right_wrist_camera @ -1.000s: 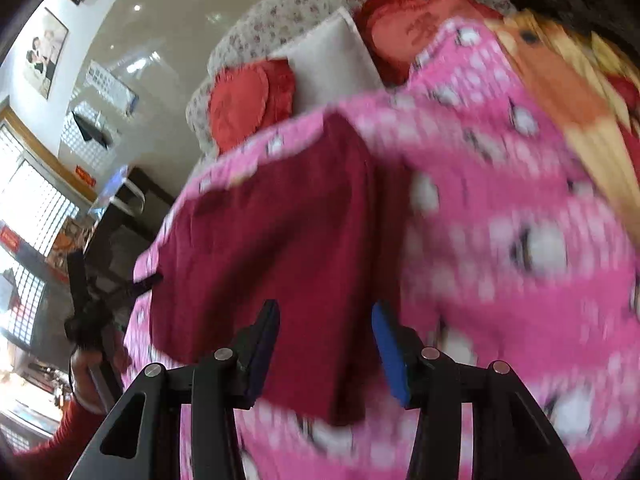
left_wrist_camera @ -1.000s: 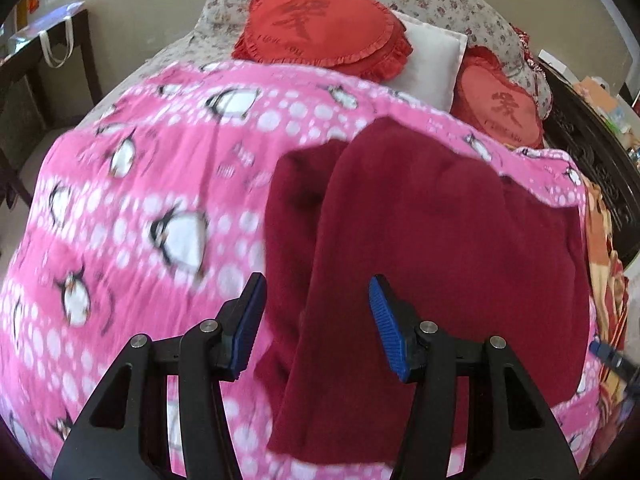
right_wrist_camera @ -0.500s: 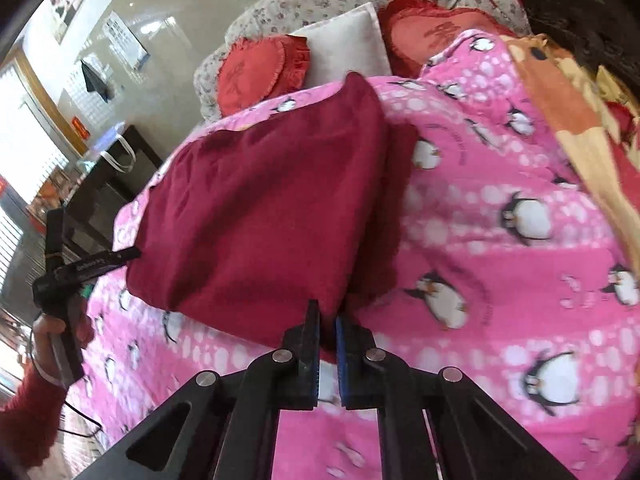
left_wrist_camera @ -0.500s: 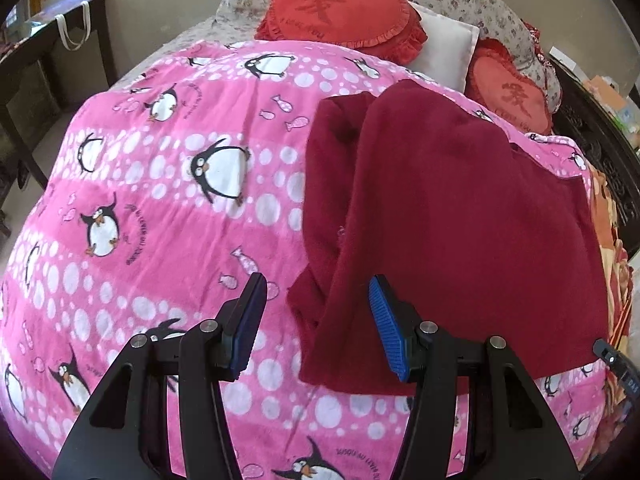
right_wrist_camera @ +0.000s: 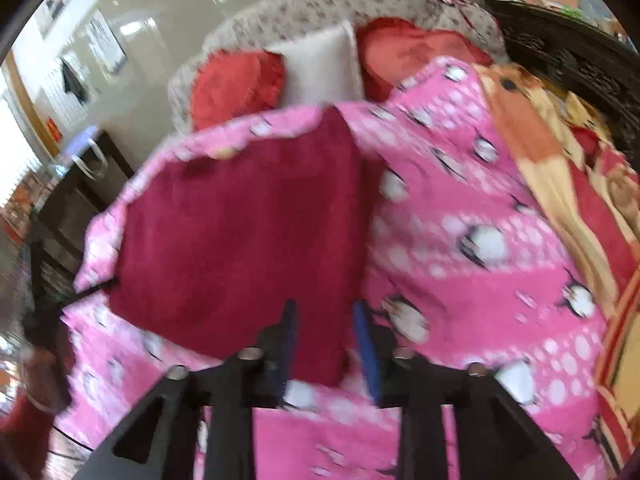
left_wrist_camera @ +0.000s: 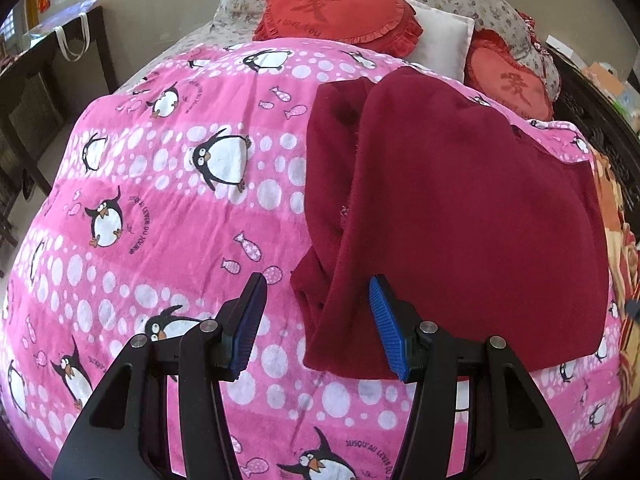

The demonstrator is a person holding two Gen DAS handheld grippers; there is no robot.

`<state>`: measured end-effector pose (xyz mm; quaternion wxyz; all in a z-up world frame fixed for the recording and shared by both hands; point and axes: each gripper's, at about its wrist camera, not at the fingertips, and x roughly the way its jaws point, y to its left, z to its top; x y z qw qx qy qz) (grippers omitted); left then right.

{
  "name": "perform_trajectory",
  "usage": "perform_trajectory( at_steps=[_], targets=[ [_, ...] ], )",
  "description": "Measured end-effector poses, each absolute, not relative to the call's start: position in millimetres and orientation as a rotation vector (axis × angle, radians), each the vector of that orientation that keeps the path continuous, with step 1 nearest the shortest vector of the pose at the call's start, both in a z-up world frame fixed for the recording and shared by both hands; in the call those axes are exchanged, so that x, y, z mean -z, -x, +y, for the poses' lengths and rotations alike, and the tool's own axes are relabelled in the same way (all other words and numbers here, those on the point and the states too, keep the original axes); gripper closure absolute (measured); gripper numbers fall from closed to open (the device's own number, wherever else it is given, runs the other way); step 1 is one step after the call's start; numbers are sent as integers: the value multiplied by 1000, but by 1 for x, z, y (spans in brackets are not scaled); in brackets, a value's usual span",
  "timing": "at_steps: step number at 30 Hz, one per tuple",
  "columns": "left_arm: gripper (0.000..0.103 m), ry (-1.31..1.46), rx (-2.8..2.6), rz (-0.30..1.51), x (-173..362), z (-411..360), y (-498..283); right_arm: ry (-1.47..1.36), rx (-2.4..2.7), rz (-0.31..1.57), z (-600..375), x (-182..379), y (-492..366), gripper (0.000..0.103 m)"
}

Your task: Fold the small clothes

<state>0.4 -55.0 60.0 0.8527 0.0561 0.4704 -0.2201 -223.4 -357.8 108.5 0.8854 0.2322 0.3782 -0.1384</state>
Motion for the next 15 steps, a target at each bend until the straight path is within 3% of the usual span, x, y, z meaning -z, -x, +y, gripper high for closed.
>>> perform_trajectory(
  at_steps=[15],
  targets=[
    [50, -111, 461, 1023, -45, -62, -10, -348, 111, 832, -303, -85, 39, 65]
  ],
)
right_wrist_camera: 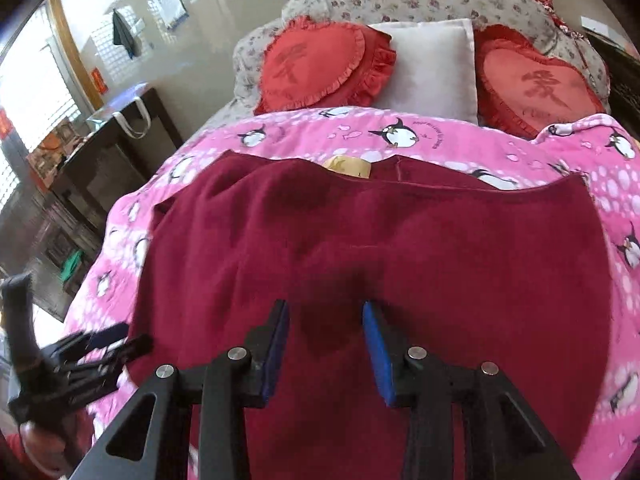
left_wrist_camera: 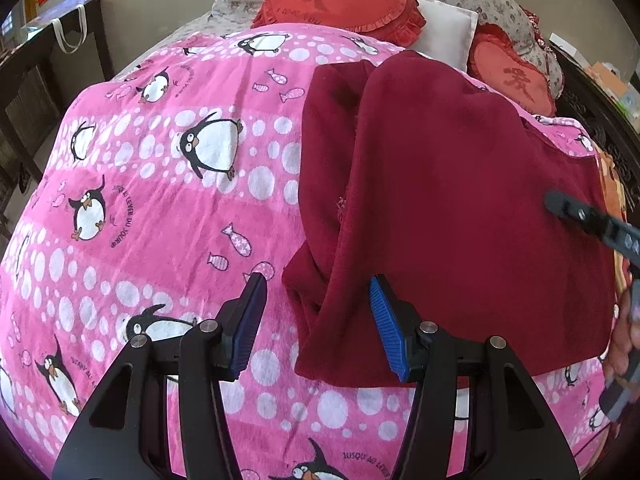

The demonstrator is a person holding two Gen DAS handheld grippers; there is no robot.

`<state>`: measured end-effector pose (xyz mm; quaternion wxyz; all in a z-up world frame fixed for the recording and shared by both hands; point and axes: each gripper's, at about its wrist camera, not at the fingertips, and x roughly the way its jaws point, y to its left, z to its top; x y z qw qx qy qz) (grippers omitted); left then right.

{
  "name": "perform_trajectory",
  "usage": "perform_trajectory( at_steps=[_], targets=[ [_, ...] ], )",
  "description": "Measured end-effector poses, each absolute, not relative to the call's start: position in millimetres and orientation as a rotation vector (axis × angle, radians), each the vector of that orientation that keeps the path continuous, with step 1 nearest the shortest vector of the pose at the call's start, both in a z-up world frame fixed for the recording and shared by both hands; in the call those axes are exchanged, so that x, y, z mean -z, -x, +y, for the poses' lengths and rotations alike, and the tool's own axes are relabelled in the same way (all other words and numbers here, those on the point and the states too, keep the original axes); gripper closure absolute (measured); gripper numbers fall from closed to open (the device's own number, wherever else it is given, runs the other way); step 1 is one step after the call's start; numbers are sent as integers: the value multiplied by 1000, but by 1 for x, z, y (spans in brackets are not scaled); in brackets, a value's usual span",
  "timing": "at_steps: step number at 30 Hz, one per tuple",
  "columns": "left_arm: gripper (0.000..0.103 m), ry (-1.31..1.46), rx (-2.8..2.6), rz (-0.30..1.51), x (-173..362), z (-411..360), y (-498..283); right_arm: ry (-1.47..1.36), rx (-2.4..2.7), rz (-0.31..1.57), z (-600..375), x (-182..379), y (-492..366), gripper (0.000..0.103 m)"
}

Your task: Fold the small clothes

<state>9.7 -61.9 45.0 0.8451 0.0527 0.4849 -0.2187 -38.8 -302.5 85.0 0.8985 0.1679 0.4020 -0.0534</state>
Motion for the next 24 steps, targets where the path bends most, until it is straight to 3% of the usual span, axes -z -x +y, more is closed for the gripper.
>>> perform_trajectory(
  at_steps=[14, 24],
  targets=[
    [49, -55, 470, 1038, -44, -57, -14, -373, -25, 769, -276, -135, -6, 61],
    [49, -10, 480, 1046, -42, -49, -13, -409, -175, 907, -203, -109, -80, 61]
  ],
)
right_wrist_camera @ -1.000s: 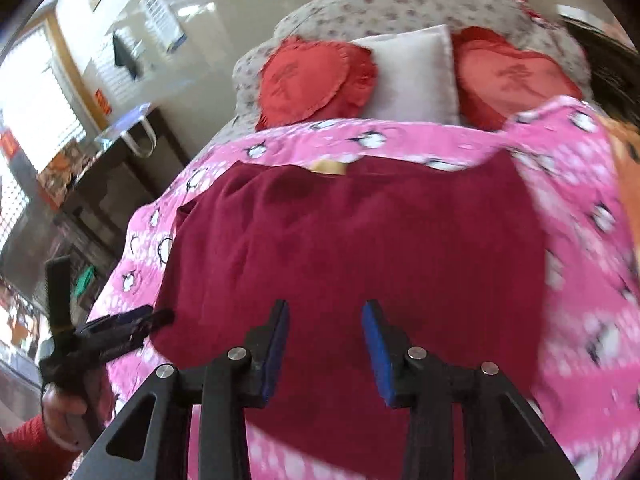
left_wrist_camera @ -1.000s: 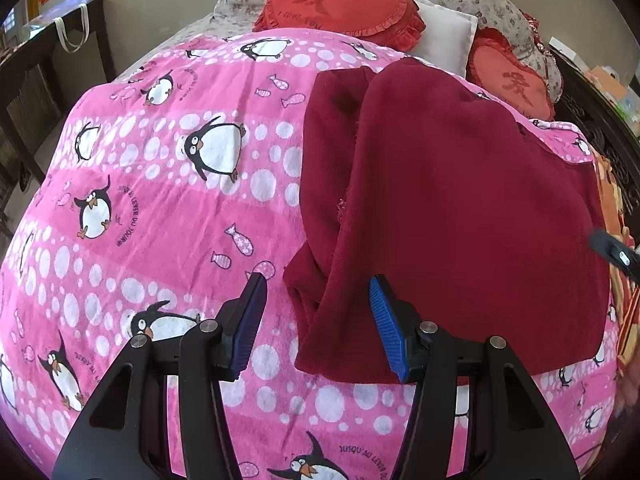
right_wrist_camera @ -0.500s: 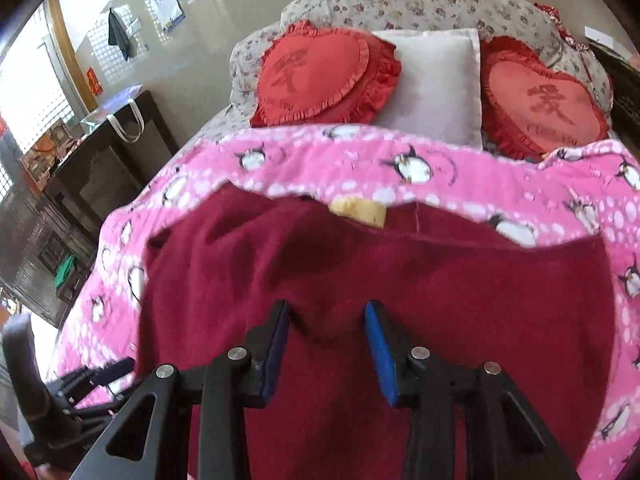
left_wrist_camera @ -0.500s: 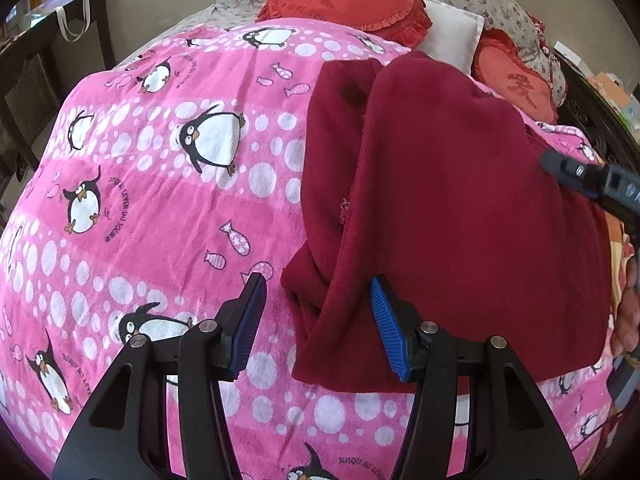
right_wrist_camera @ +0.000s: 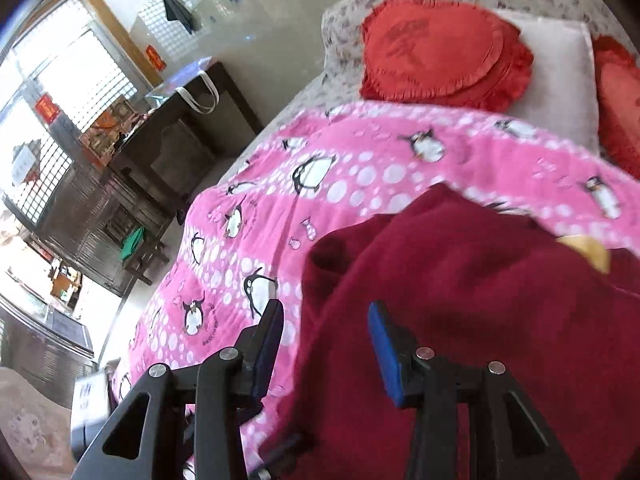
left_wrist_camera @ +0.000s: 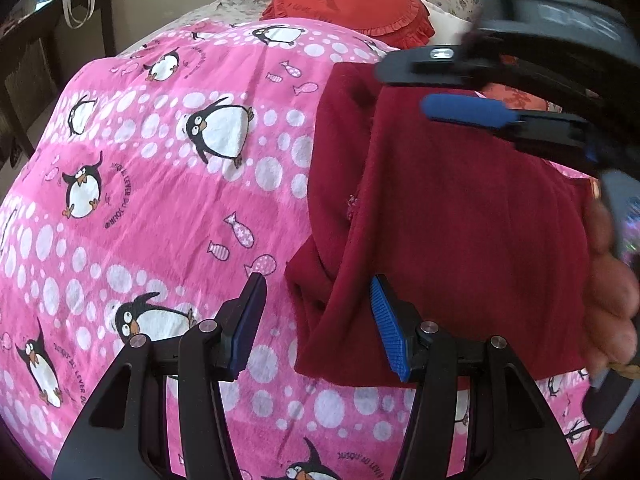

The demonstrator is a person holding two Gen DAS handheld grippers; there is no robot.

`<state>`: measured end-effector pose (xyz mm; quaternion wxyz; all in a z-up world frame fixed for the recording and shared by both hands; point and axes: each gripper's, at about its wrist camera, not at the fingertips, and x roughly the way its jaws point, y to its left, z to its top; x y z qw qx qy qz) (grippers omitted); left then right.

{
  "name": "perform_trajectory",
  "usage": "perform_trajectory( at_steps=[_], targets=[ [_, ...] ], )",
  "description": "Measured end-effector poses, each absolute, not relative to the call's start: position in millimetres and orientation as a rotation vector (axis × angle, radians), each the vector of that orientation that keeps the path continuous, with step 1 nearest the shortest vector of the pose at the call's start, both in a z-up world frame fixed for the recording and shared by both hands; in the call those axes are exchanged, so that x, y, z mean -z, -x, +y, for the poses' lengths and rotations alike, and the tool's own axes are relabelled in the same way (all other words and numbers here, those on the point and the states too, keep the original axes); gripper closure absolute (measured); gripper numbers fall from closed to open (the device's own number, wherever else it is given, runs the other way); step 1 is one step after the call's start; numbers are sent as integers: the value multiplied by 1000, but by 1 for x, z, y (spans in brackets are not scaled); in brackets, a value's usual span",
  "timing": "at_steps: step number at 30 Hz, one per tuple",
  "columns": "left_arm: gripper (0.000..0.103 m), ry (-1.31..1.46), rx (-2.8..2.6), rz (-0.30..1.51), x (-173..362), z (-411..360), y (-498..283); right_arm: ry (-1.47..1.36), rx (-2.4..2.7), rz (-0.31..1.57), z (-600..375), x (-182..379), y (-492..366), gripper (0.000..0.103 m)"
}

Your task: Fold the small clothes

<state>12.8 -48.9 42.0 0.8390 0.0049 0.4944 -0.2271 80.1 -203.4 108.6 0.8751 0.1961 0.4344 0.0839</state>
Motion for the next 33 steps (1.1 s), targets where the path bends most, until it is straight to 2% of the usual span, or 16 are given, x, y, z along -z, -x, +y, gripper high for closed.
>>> perform_trajectory(
  at_steps=[3, 4, 5, 6, 9, 14, 18, 23, 25, 28, 33],
  targets=[
    [49, -11, 487, 1039, -41, -46, -10, -383, -125, 967, -196, -93, -94, 61],
    [49, -11, 488, 1039, -41, -46, -9, -375, -116, 973, -196, -91, -97, 64],
    [49, -8, 490, 1040, -41, -46, -9, -355, -96, 970, -195, -88, -99, 70],
    [49, -4, 492, 1042, -41, -45, -7, -330, -71, 965, -195, -87, -98, 81],
    [49, 14, 497, 1047, -44, -41, -8, -370, -108, 946, -201, -92, -98, 98],
    [49, 37, 485, 1026, -51, -30, -15, -372, -171, 910, -190, -104, -102, 103],
    [49, 34, 483, 1040, -50, -30, -18, -284, -105, 930, -171, -95, -111, 103],
    [49, 17, 485, 1024, -52, -33, -16, -457, -184, 888, -196, -98, -92, 101],
    [49, 28, 482, 1033, -48, -35, -18, -405, -141, 856, -202, -108, -81, 95],
    [49, 46, 477, 1041, -46, -37, -19, -339, -83, 851, -210, -114, -74, 67],
    [49, 37, 478, 1041, -44, -40, -18, -355, -24, 895, -230, -97, -83, 67]
  ],
)
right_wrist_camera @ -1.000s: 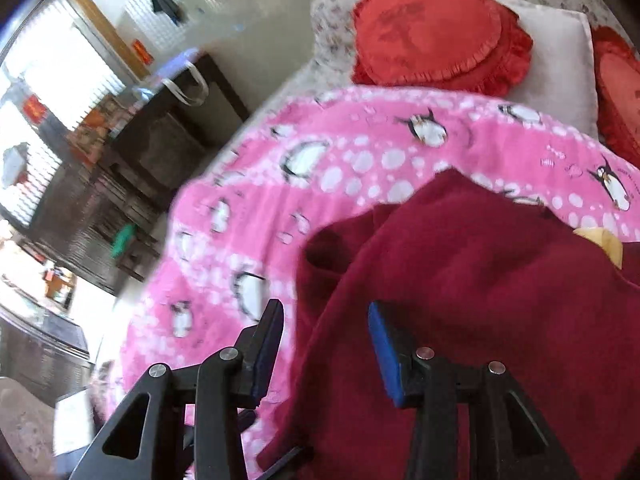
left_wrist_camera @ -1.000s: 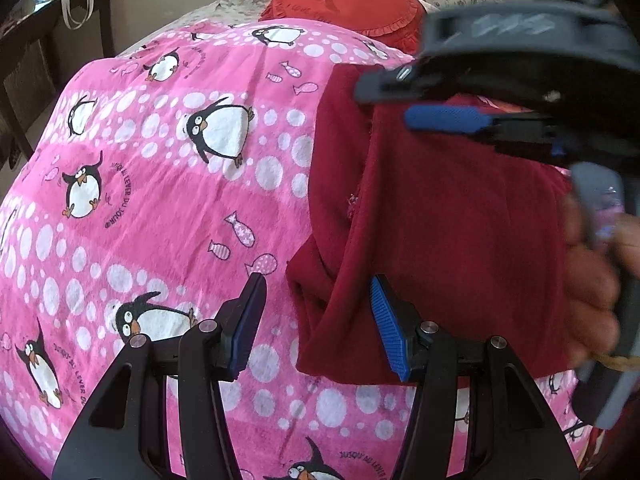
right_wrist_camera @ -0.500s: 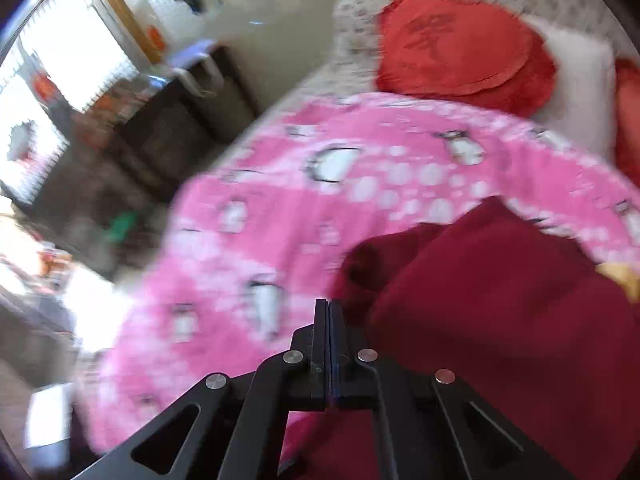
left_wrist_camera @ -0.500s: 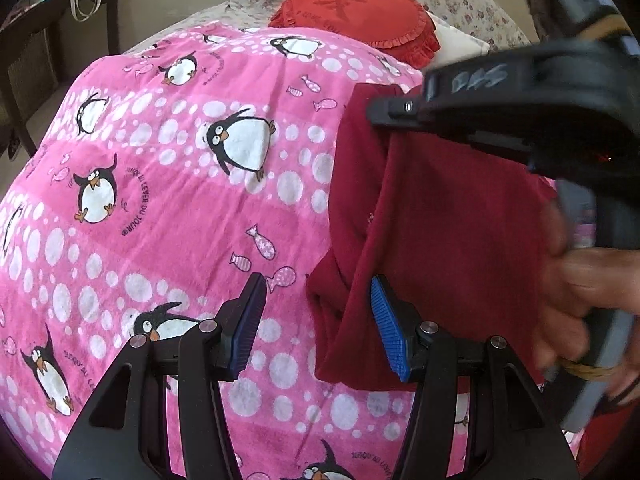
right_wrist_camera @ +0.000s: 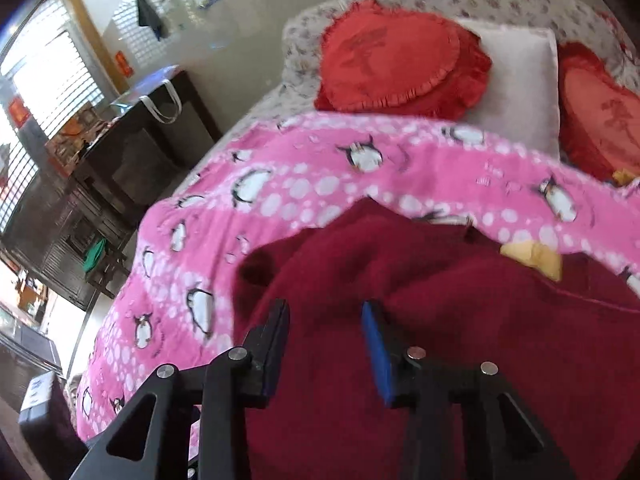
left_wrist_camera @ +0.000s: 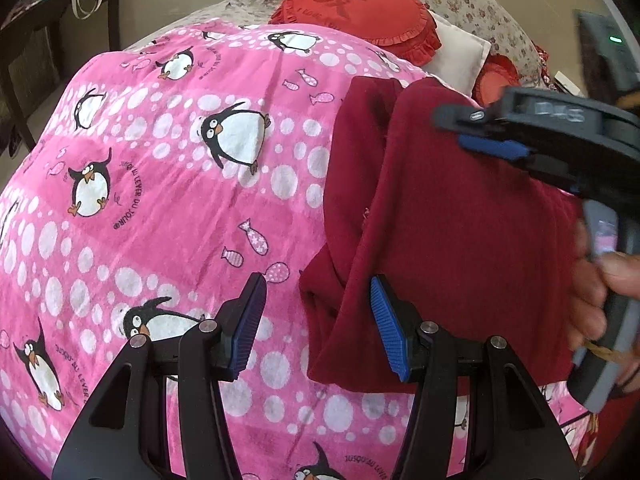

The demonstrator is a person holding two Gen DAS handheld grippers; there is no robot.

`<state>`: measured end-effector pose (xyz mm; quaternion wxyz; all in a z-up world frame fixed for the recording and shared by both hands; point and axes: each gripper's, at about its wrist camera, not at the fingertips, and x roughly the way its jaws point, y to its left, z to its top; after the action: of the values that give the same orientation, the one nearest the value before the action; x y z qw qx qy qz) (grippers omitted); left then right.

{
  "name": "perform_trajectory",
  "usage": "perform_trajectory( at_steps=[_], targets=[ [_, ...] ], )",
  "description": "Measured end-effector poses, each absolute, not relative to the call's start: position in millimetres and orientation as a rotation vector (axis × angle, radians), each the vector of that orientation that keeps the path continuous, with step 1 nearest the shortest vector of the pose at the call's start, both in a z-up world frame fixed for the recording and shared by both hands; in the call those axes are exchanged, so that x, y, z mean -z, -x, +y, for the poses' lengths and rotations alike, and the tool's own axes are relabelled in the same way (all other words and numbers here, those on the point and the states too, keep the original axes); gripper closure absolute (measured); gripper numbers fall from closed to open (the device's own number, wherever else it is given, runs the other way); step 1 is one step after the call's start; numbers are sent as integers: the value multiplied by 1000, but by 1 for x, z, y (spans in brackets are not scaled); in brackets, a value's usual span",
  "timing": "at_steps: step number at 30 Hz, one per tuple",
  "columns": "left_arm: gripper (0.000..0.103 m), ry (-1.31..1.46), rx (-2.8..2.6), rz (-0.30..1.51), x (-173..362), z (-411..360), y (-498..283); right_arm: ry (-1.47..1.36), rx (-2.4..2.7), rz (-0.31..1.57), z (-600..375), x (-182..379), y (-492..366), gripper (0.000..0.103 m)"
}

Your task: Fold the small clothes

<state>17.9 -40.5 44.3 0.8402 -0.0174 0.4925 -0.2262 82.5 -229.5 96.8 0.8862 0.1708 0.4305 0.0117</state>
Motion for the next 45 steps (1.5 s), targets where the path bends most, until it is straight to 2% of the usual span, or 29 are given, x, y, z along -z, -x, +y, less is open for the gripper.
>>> perform_trajectory(
  at_steps=[3, 9, 23, 26, 28, 29, 31, 33, 38, 45],
  targets=[
    [49, 30, 479, 1047, -41, -42, -18, -311, -21, 941, -225, -79, -100, 67],
    [46, 64, 483, 1063, -41, -39, -24, -355, -59, 972, -234, -78, -114, 67],
    [45, 99, 506, 1049, -49, -27, -17, -466, -35, 912, -258, -92, -53, 60],
    [35, 137, 531, 1046, -51, -28, -18, -517, -40, 922, -264, -83, -49, 60],
    [34, 157, 530, 1049, -50, -27, -20, -529, -39, 920, -264, -83, -48, 59],
    [34, 155, 526, 1052, -49, -28, -21, -530, -36, 926, -263, -85, -49, 58],
    [34, 147, 514, 1061, -45, -30, -24, -531, -42, 933, -260, -87, -52, 47],
    [34, 150, 507, 1082, -38, -30, -27, -525, -51, 937, -256, -88, -55, 41],
    [27, 206, 504, 1099, -24, -29, -30, -488, -42, 907, -241, -100, -65, 41],
    [25, 197, 510, 1073, -24, -30, -29, -440, -16, 966, -217, -94, -113, 36]
  ],
)
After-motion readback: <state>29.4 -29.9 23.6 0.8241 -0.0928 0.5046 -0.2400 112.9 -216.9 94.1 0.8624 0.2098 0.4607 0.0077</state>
